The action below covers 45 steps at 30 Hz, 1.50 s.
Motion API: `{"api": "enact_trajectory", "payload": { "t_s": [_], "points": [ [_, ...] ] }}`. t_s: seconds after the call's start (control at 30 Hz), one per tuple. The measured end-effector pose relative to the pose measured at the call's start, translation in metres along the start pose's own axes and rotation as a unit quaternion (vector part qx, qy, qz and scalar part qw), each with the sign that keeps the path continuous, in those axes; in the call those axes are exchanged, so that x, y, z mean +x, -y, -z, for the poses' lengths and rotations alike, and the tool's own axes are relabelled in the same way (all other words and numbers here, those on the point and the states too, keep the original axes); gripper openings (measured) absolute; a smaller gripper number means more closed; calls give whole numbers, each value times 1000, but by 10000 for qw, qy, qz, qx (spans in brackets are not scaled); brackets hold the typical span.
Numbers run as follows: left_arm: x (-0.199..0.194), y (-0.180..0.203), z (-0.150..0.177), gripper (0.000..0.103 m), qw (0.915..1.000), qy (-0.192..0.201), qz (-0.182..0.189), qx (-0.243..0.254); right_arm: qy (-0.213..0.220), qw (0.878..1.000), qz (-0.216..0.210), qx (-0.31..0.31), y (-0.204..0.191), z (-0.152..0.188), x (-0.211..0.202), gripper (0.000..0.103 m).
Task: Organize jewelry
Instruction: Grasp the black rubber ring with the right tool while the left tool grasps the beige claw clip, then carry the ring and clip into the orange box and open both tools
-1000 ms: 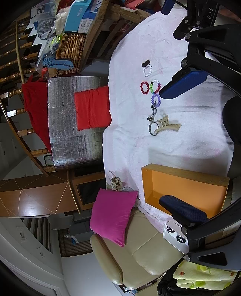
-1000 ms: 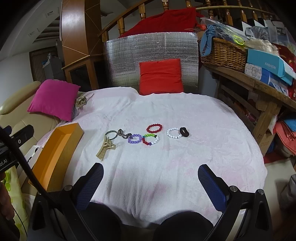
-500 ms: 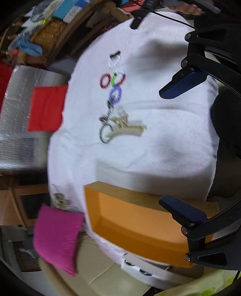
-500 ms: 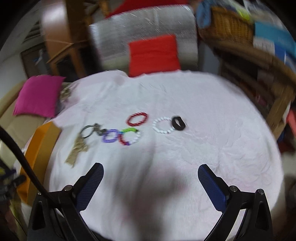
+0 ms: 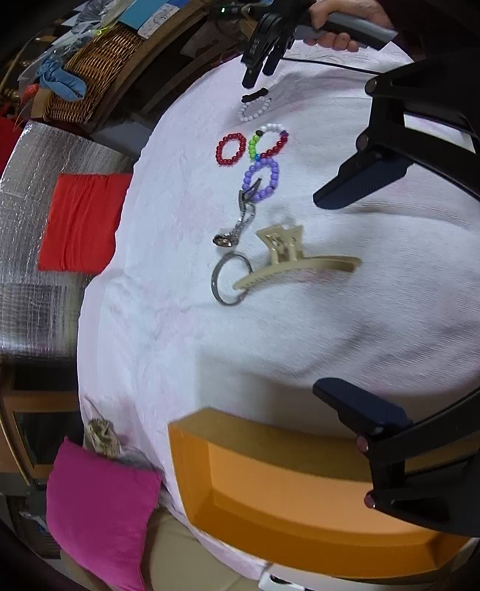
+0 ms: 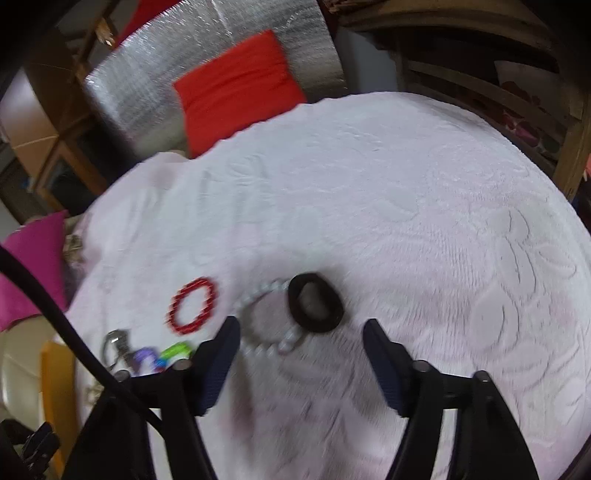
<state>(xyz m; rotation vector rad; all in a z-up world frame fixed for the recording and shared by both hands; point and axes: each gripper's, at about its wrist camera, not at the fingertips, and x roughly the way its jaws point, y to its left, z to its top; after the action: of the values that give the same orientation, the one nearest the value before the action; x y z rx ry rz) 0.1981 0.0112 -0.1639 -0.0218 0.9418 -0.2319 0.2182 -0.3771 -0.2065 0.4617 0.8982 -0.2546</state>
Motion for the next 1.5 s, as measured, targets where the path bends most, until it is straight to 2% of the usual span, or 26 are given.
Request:
{"api": "enact_trajectory", "payload": {
  "t_s": [0.07, 0.13, 0.2, 0.23, 0.33, 0.37, 0.43, 0.47, 0.5, 0.53, 0.57, 0.6, 0.63, 0.73, 0.87, 1.0, 1.2, 1.27, 1.33, 1.43, 1.5],
  "points": [
    [10, 2, -4, 82, 9999, -87, 40, 38, -146, 9998, 31, 130, 3, -5, 15, 61],
    [21, 6, -6, 81, 9997, -181, 121, 67, -324, 9990, -34, 321, 8, -7, 27, 43],
    [33, 11, -7, 81, 9992, -306, 234, 69, -447, 9977, -53, 502, 11, -6, 35, 41],
    [36, 13, -7, 81, 9990, -341, 289, 66, -412, 9978, -72, 520, 11, -8, 36, 35],
    [53, 21, -9, 80, 9975, -548, 435, 61, -407, 9956, -355, 764, 16, -8, 36, 24],
    [61, 25, -8, 78, 9968, -646, 466, 62, -438, 9951, -368, 807, 18, -8, 37, 23],
    [72, 29, -6, 64, 9951, -826, 531, 111, -463, 9945, -432, 840, 19, -11, 37, 19],
    [80, 31, -3, 53, 9937, -974, 549, 121, -457, 9938, -496, 889, 20, -13, 38, 18],
    [83, 31, -1, 47, 9935, -995, 544, 103, -432, 9915, -653, 1041, 25, -14, 35, 17],
    [83, 31, -1, 46, 9944, -900, 536, 112, -410, 9901, -738, 1125, 28, -16, 34, 17],
    [82, 31, -1, 39, 9946, -848, 595, 120, -386, 9879, -856, 1238, 33, -18, 32, 17],
    [82, 31, -2, 22, 9939, -872, 675, 102, -381, 9844, -1023, 1379, 39, -19, 30, 17],
    [83, 28, -1, 14, 9926, -930, 782, 43, -390, 9826, -1105, 1444, 40, -20, 32, 17],
    [82, 23, -1, 13, 9921, -904, 872, -47, -386, 9736, -1408, 1757, 48, -20, 26, 17],
    [56, 21, -2, 10, 9950, -587, 804, 11, -310, 9663, -1796, 1817, 42, -20, 14, 17],
    [9, 16, -5, 10, 9972, -85, 728, 169, -214, 9639, -2256, 1398, 2, -19, -2, 17],
    [-84, -20, 2, 10, 9960, 647, 594, 136, -426, 9594, -2760, 405, -94, 6, -16, 17],
    [-120, -46, 12, 10, 9951, 890, 435, 54, -549, 9517, -3020, 98, -127, 19, -21, 17],
    [-145, -76, 24, 10, 9954, 935, 165, -116, -695, 9415, -3275, -373, -169, 39, -30, 17],
    [-158, -120, 49, 10, 9962, 687, -335, -428, -1038, 9173, -3664, -1159, -238, 78, -43, 17],
    [-159, -143, 64, 10, 9956, 504, -504, -604, -1377, 8979, -3812, -1718, -291, 111, -54, 17]
  ]
}}
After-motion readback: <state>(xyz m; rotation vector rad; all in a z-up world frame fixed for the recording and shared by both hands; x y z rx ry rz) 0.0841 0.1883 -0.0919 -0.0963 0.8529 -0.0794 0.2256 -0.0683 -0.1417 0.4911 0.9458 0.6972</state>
